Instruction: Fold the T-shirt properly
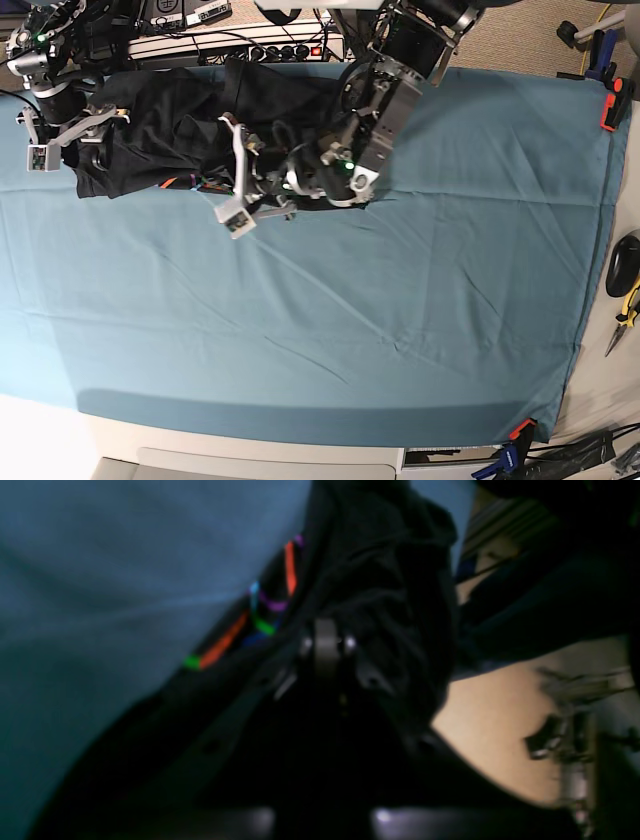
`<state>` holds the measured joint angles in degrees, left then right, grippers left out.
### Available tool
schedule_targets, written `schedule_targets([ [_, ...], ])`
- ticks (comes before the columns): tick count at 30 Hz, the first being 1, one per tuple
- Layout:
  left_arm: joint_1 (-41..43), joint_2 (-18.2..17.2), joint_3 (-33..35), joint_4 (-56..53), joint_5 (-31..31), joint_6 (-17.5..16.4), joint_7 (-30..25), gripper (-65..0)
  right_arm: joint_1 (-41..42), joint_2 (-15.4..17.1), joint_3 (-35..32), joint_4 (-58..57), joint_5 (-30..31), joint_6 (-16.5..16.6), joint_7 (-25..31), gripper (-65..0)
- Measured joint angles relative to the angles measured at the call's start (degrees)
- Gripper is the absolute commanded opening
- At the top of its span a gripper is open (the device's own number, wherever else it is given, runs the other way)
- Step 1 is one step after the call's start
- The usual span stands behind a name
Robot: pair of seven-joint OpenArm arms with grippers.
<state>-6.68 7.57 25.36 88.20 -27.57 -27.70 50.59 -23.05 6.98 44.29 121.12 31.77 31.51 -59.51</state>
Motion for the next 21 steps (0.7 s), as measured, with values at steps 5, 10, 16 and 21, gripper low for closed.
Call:
schedule_targets([
  [5,-0.07,0.00,0.72,0.00,5.53,0.00,-5.18,-65.0,0.02,-0.02,0.00,0.00,-0.15,0.00,-0.02,-32.6],
  [10,-0.33,0.00,0.72,0.00,9.07,0.00,-7.80,-65.0,0.02,0.00,0.00,0.00,-0.15,0.00,0.00,-32.6],
  [16,-0.94,0.00,0.72,0.00,11.45,2.05,-9.38,-38.0,0.00,-0.37,0.00,0.00,-0.15,0.00,0.00,-32.6],
  [21,-2.32,0.00,0.68,-0.09,18.43,8.09,-10.36,-37.8,0.00,-0.35,0.00,0.00,-0.13,0.00,0.28,-32.6],
])
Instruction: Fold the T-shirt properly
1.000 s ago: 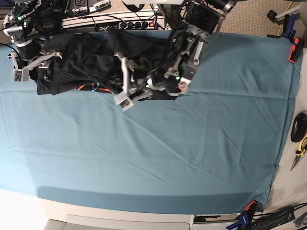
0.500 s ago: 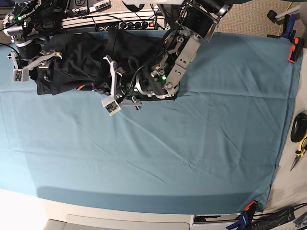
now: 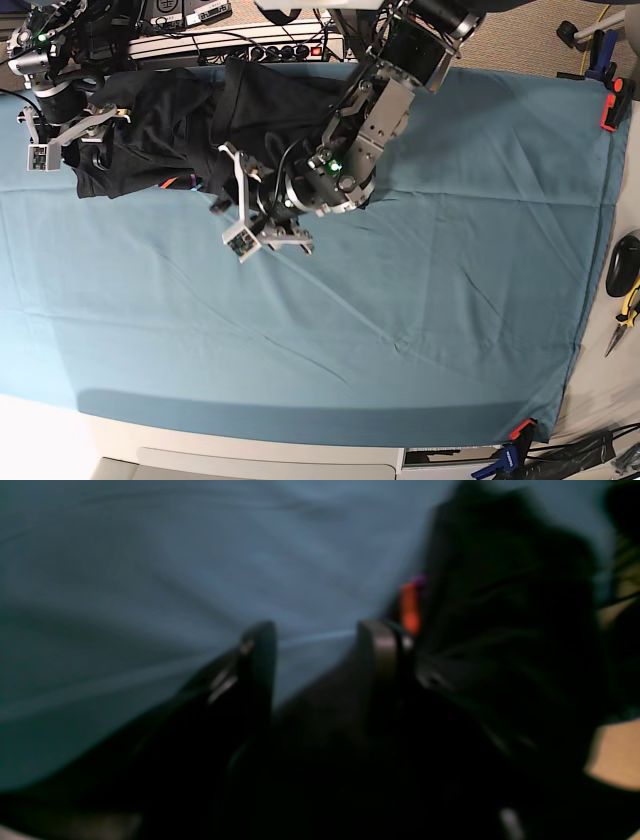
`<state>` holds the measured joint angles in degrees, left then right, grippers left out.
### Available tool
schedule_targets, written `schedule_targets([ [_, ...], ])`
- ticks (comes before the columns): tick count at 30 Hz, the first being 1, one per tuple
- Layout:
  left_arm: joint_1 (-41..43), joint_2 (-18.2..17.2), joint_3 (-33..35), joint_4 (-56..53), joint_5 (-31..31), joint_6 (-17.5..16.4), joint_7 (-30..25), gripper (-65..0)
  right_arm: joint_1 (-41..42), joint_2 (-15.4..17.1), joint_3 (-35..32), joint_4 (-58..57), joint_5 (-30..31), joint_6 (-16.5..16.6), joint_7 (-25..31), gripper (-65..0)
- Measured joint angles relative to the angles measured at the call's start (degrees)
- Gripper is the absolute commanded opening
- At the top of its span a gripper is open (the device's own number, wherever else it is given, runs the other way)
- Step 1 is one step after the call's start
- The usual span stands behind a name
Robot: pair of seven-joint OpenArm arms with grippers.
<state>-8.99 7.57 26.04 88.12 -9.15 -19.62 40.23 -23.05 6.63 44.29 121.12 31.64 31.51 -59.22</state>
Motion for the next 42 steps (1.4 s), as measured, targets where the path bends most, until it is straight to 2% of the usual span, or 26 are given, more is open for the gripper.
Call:
schedule_targets([
  [2,-2.03,0.00,0.11,0.00,0.98,1.70,3.58,-37.9,0.02,0.02,0.00,0.00,-0.09,0.00,0.52,-32.6],
  [4,-4.46,0.00,0.09,0.00,2.54,2.05,7.80,-38.0,0.02,0.17,-0.02,0.00,-3.58,0.00,2.60,-32.6],
  [5,-5.79,0.00,0.07,0.00,2.51,2.05,9.38,-38.0,0.02,0.63,-0.04,0.00,-6.32,-0.50,3.41,-32.6],
  [6,-7.04,-0.11,0.04,0.00,2.40,1.97,10.32,-38.0,0.00,1.40,-0.07,0.00,-8.37,-2.97,3.76,-32.6],
  [8,-8.68,-1.16,0.13,0.33,1.64,1.66,10.84,-38.0,0.07,3.85,-0.04,-0.55,-13.88,-6.14,4.76,-32.5],
  [9,-8.98,-2.03,0.15,0.37,1.60,1.62,10.84,-38.0,0.17,5.57,-0.04,-2.01,-15.34,-6.62,5.70,-31.9],
  [12,-8.63,-5.64,0.15,0.35,1.64,1.60,11.74,-38.0,1.75,10.08,0.02,-11.13,-16.37,-7.96,6.27,-23.3],
  [13,-8.33,-6.78,0.11,0.31,1.62,1.64,12.15,-38.0,2.80,11.28,0.02,-15.19,-15.61,-8.20,6.10,-22.3],
  [15,-7.85,-8.46,0.04,0.31,0.42,1.73,12.52,-38.0,5.62,13.46,0.07,-23.15,-11.72,-8.22,4.44,-22.3],
  [18,-7.04,-9.16,0.17,0.33,-0.55,1.64,12.17,-38.0,10.84,16.13,0.15,-31.95,-1.09,-8.20,-2.71,-22.3],
  [21,-5.79,-9.99,0.13,0.31,-0.52,1.64,12.35,-38.0,15.15,17.59,0.00,-37.88,6.78,-5.18,-7.74,-22.3],
  [26,-4.07,-9.99,0.15,0.31,-0.55,1.62,12.50,-38.0,18.58,18.88,-0.09,-45.46,13.84,-1.46,-12.55,-22.3],
  [31,-3.69,-10.05,0.13,0.31,-0.52,1.64,12.48,-38.0,19.06,19.65,0.35,-51.28,18.91,1.03,-13.66,-22.3],
  [35,-3.72,-10.03,0.15,0.31,-0.52,1.64,12.52,-38.0,19.04,20.06,-0.35,-54.62,27.50,3.56,-16.92,-22.7],
  [37,-3.72,-10.01,0.15,0.31,-0.55,1.64,13.16,-38.0,19.04,20.02,-2.69,-55.17,30.47,4.79,-17.55,-28.2],
  [42,-3.72,-11.32,0.15,0.31,-0.59,1.62,13.75,-38.0,18.73,19.37,-9.88,-55.63,38.16,5.38,-19.89,-56.9],
])
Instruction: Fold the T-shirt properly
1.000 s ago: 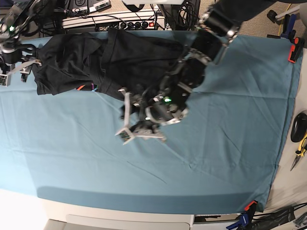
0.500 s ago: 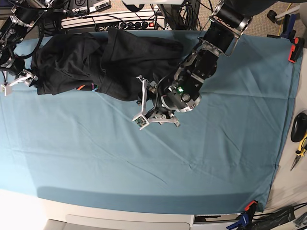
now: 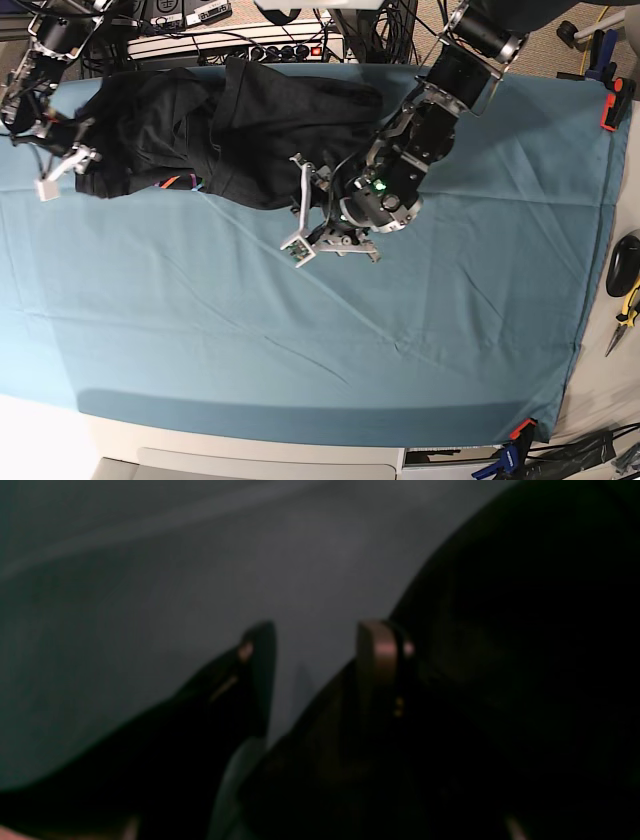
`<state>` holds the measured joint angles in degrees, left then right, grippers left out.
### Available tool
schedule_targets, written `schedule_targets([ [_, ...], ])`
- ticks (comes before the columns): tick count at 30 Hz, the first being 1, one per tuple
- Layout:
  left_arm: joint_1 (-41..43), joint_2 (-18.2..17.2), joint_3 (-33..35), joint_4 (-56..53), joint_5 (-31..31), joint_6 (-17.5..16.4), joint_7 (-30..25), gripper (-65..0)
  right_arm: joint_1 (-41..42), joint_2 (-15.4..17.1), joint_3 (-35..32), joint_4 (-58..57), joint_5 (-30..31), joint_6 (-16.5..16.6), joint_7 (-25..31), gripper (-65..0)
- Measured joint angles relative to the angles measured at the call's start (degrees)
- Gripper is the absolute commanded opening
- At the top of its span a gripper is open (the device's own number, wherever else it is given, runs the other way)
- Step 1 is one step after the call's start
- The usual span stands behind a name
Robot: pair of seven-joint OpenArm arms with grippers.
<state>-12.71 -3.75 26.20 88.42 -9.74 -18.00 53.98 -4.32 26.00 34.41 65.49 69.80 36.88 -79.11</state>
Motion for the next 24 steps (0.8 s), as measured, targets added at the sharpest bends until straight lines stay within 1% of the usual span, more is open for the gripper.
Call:
schedule_targets([
  [2,-0.07,-1.79,0.00,0.02,0.04,0.02,0.24,-38.0,-0.33,-0.28,-2.12,0.00,3.32,-0.15,-0.68,-65.0],
  [5,-0.15,-4.44,-0.52,0.92,0.00,0.04,1.53,-38.0,-0.31,-0.33,-2.97,-0.04,9.84,-0.46,-1.25,-65.0],
  [6,-0.15,-5.05,-1.20,1.49,-0.04,0.02,1.55,-38.0,-0.31,-0.44,-3.10,0.09,10.93,-0.44,-1.38,-65.0],
  [9,-0.20,-6.97,-4.72,2.56,-1.05,-0.02,1.62,-38.0,-1.62,-0.48,-3.08,4.66,11.78,-0.70,-1.42,-65.0],
  [10,-0.17,-7.78,-6.23,2.62,-1.92,0.04,1.70,-38.0,-2.56,-0.50,-3.08,7.65,11.74,-0.66,-1.40,-65.0],
  [11,-0.15,-8.72,-7.82,2.62,-3.08,0.04,1.92,-38.0,-3.69,-0.70,-3.06,11.30,11.47,0.15,-1.38,-65.0],
  [13,-0.13,-10.29,-10.99,2.60,-5.88,0.02,2.21,-38.0,-6.23,-2.01,-3.02,20.26,10.91,1.09,-1.49,-65.0],
  [14,-0.13,-10.95,-12.52,2.62,-7.41,0.00,2.10,-38.0,-7.65,-3.08,-3.06,25.46,9.51,1.81,-1.64,-65.0],
  [15,-0.13,-11.41,-13.97,2.64,-8.48,-0.46,2.16,-38.0,-9.07,-4.35,-3.13,30.51,6.84,1.97,-1.64,-65.0],
  [16,-0.15,-11.74,-15.41,2.62,-9.25,-1.42,2.25,-38.0,-10.49,-5.95,-3.13,35.69,2.75,1.92,-1.64,-65.0],
  [18,-0.11,-12.33,-18.12,2.64,-11.10,-1.53,2.58,-38.1,-13.14,-9.57,-3.21,44.37,-4.31,1.97,-1.88,-65.0],
  [19,-0.15,-12.72,-19.28,2.64,-11.56,-2.16,2.84,-38.5,-14.25,-11.45,-3.39,47.63,-7.19,1.73,-1.92,-65.0],
  [20,-0.15,-13.14,-20.26,2.64,-12.52,-3.02,3.04,-39.5,-15.21,-13.31,-3.72,50.23,-9.35,1.70,-2.01,-65.0],
  [21,-0.15,-13.46,-21.18,2.64,-13.27,-3.02,3.06,-39.7,-15.93,-14.97,-4.35,52.06,-11.08,1.49,-2.08,-65.0],
  [22,-0.15,-13.84,-21.84,2.64,-13.97,-2.97,3.21,-39.7,-16.35,-16.59,-5.07,53.27,-12.68,0.50,-1.79,-65.0],
  [24,-0.15,-14.49,-22.75,2.64,-14.38,-3.02,3.48,-39.7,-16.46,-19.34,-6.82,53.83,-14.62,0.00,-0.13,-65.0],
])
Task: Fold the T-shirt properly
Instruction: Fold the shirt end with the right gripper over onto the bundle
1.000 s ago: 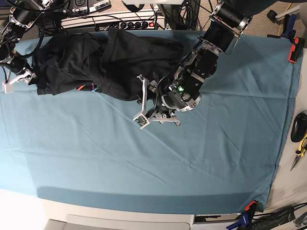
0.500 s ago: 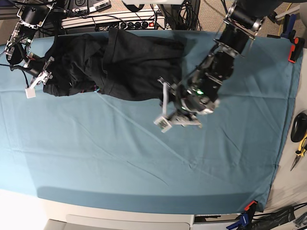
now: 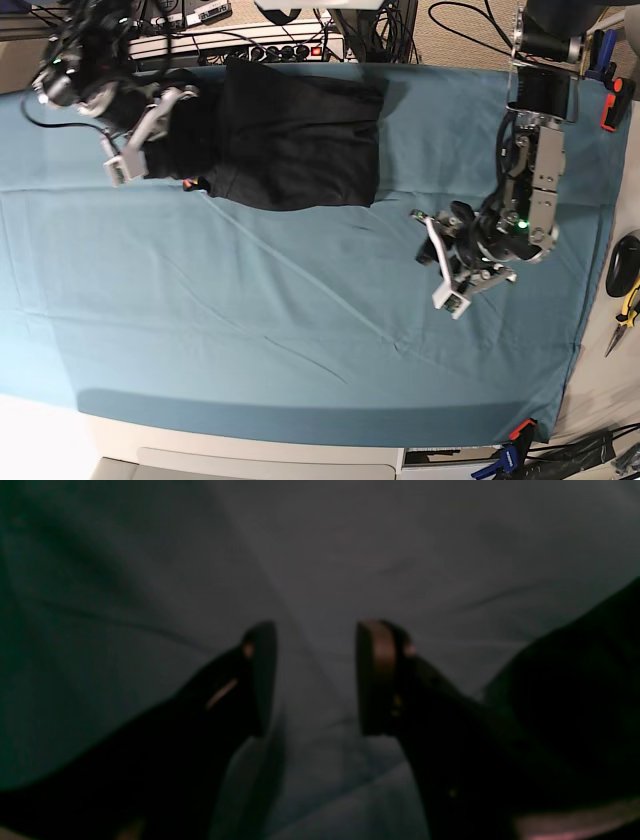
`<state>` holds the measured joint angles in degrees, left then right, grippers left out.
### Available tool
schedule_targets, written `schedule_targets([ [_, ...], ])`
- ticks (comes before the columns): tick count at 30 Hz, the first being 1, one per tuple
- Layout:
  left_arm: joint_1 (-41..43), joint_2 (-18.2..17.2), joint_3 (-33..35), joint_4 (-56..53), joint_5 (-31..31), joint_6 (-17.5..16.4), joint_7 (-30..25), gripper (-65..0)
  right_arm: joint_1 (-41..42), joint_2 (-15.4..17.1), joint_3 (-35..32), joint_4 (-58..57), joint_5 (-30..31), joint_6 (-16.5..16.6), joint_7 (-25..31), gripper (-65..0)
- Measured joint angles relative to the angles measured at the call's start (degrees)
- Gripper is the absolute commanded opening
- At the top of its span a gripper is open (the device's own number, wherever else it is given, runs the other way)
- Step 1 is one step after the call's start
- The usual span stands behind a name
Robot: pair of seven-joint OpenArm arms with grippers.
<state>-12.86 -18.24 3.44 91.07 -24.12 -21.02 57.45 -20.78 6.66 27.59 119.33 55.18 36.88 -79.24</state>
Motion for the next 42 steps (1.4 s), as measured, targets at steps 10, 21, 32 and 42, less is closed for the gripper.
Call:
schedule_targets([
  [10,1.11,-0.83,-0.24,0.00,-1.05,-1.31,0.00,-39.7,1.60,-7.65,-15.47,0.00,-15.78,-3.89,10.32,-65.0],
  [21,1.09,-0.83,-0.24,0.00,-1.07,-1.31,0.00,-39.7,3.72,-11.04,-27.85,-0.07,-36.57,-15.28,19.12,-65.0],
  [32,1.11,-0.83,-0.24,0.00,-1.05,-1.31,0.00,-39.7,4.09,-11.58,-33.77,-0.07,-45.79,-17.62,20.76,-55.2],
  [42,3.28,-0.83,-0.24,0.00,-1.05,-1.36,0.00,-39.7,3.30,-10.64,-33.77,2.12,-43.12,-12.83,14.71,-24.7],
])
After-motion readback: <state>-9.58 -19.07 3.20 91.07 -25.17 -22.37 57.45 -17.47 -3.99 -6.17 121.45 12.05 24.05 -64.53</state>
